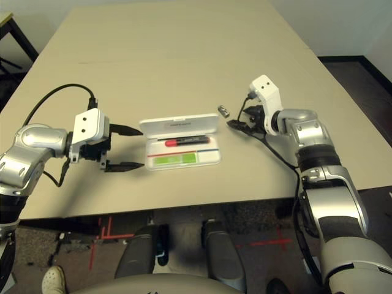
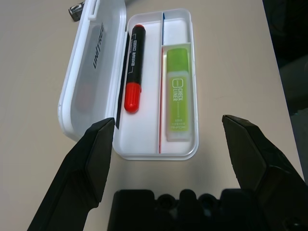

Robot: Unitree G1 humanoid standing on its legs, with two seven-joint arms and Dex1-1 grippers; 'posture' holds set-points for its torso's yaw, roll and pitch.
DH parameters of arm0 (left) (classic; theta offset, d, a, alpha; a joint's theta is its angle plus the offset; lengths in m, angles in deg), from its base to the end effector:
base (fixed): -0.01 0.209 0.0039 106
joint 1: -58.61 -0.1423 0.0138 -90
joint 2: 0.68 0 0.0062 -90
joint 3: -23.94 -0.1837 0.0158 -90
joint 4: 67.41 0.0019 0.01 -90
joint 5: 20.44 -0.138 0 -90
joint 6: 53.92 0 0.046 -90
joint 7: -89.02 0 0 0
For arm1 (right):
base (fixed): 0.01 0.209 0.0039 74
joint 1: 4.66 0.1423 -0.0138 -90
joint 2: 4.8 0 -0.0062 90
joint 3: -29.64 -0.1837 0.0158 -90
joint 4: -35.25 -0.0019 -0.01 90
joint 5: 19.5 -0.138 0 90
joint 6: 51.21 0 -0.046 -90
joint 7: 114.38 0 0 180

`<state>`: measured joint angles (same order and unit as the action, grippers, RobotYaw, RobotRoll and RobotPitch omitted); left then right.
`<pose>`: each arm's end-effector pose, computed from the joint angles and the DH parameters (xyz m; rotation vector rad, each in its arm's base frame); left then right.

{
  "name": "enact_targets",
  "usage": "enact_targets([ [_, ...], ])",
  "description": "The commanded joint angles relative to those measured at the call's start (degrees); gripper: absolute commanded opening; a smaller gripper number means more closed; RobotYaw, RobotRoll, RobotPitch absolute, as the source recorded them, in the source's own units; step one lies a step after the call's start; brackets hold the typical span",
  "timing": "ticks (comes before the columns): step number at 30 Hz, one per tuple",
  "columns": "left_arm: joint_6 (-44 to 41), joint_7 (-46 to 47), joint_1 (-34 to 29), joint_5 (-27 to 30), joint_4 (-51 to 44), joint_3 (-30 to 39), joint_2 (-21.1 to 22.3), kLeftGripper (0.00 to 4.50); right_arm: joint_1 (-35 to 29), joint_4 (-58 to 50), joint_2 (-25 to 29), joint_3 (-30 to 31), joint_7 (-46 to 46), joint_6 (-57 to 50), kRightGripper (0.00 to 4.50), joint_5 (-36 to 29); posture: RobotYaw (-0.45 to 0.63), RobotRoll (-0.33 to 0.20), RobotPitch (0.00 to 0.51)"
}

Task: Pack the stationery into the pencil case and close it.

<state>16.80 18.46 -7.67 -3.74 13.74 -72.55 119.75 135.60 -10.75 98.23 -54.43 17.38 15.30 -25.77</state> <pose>0.2564 0.2321 0.1881 0.5875 0.2001 -1.2893 0.3423 -0.2343 0.1528 -0.2297 0.4264 0.6695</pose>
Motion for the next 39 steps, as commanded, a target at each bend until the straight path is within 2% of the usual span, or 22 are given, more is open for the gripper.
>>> enact_targets([
  [1,-0.7,-0.4,-0.9,1.1,-1.0,0.8,1.0,4.49,1.8,3.8,-1.1,-1.0,2.9,1.5,4.50,1.4,0.03,0.000,0.137],
  [9,-1.3,0.0,-1.5,1.2,-1.6,1.1,0.7,4.49,5.4,12.0,-5.1,-2.7,8.5,4.5,4.50,2.2,0.03,0.000,0.139],
  [10,-1.4,0.1,-1.6,1.3,-1.8,1.1,0.7,4.50,5.4,12.3,-5.4,-2.8,8.3,4.8,4.32,2.3,0.03,0.000,0.141],
  [13,-1.8,0.4,-2.1,1.5,-2.6,1.5,0.8,4.50,5.2,12.9,-6.3,-3.0,8.5,4.9,3.53,2.4,0.04,0.000,0.152],
  [21,-3.8,1.2,-4.6,3.0,-5.6,2.6,1.4,4.50,5.0,14.1,-7.4,-3.3,8.8,3.9,0.35,2.5,0.05,0.000,0.182],
  [29,-4.1,1.8,-4.8,3.3,-5.4,3.3,1.9,4.50,6.4,13.7,-5.5,-3.6,7.7,4.0,0.31,2.8,0.04,0.000,0.180],
  [34,-3.8,1.8,-4.7,3.1,-4.9,3.5,1.8,4.50,8.0,10.3,0.4,-3.4,0.4,1.2,0.31,2.1,0.04,0.000,0.175],
  [39,-3.2,1.7,-4.6,2.9,-4.2,3.4,1.8,4.50,6.5,1.3,8.6,-1.6,-13.4,-3.0,0.31,0.9,0.02,0.000,0.173],
])
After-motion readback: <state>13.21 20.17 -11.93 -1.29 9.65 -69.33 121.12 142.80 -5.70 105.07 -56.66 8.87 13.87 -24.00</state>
